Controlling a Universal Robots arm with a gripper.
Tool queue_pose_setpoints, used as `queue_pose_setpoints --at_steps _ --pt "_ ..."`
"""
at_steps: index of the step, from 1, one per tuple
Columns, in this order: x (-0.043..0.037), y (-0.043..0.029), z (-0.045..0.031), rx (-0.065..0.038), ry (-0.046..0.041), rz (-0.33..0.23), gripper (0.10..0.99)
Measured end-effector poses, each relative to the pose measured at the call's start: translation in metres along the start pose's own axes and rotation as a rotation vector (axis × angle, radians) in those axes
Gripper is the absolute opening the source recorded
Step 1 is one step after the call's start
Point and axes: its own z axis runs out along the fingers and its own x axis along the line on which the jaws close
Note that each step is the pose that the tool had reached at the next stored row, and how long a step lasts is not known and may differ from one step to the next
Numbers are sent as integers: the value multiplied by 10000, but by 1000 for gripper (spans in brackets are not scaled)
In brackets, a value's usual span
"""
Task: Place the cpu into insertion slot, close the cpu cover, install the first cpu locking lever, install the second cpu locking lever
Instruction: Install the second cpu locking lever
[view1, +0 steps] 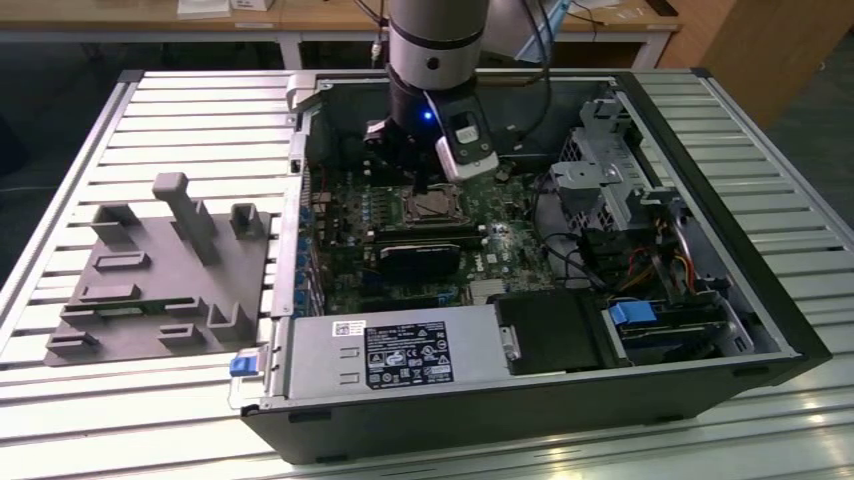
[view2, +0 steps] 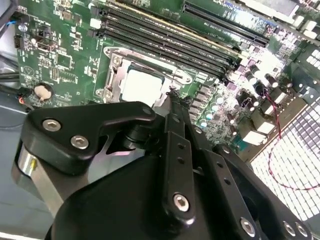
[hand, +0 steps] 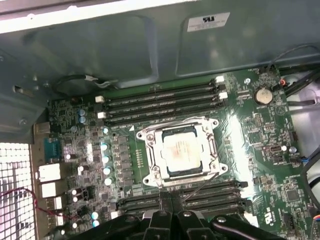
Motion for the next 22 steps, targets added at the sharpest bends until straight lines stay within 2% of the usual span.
queue_pose_setpoints --at_steps 10,14,22 --pt "-172 -139 54 60 303 50 102" --pt "-235 -152 112 77 382 62 102" --pt "-249 -172 255 87 481 68 102"
